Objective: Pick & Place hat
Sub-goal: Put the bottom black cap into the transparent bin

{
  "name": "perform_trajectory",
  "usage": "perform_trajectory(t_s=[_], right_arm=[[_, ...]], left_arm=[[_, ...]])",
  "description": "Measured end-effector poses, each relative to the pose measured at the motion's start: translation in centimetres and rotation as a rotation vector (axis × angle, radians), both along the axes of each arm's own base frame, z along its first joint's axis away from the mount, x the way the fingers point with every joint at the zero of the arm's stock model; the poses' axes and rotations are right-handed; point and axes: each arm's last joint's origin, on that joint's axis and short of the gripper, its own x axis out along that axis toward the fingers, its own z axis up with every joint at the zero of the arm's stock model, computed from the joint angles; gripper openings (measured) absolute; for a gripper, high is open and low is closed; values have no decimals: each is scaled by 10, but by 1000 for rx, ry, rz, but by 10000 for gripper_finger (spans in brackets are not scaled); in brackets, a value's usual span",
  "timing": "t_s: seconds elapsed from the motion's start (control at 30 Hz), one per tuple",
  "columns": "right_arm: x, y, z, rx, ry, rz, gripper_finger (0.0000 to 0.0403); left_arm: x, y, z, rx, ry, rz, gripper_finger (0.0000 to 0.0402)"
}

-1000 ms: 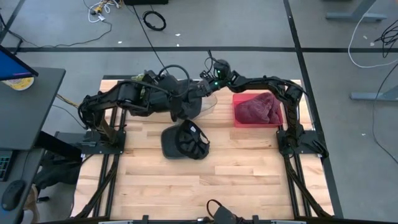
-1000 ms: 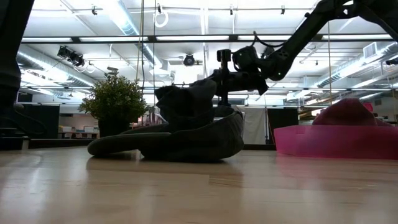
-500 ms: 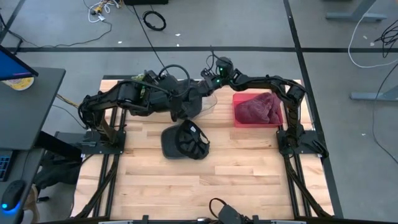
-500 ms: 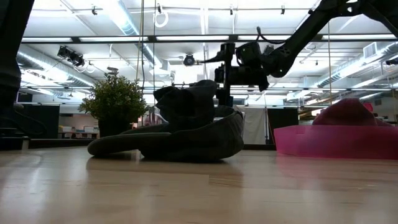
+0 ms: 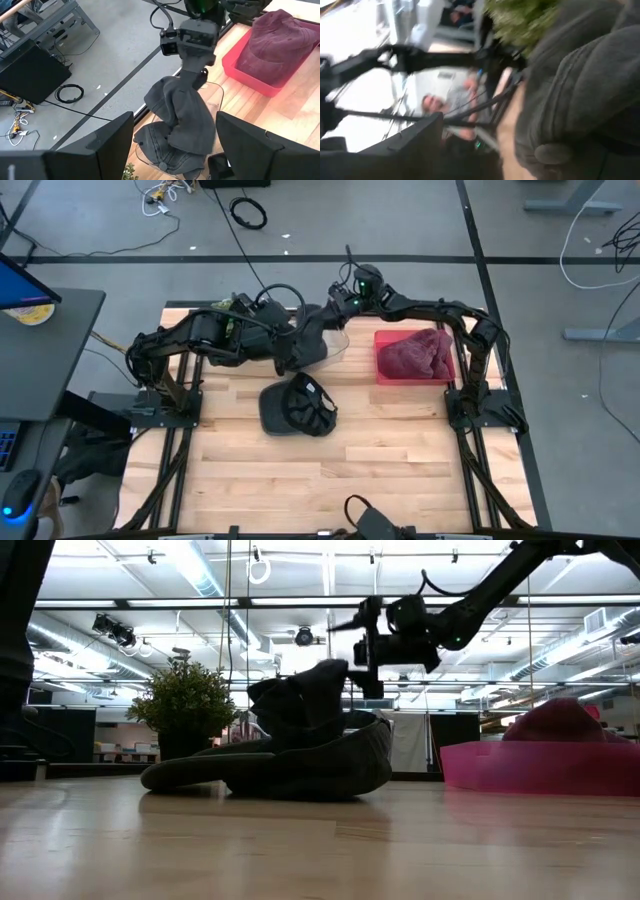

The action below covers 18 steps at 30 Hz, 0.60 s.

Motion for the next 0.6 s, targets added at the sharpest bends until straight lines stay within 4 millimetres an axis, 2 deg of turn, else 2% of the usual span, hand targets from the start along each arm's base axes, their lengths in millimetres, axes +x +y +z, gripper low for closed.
perform_trajectory(t_s=[0.2, 0.43, 0.6], right_arm=[[3, 8, -14, -27, 98, -23, 314], [14, 29, -14, -17, 102, 50, 286], [16, 31, -15, 21, 140, 10, 263]], left_arm=[[0, 0, 0, 0, 0, 0, 287], [0, 0, 0, -4, -6, 3, 287], [0, -1, -1, -31, -4, -14, 287]])
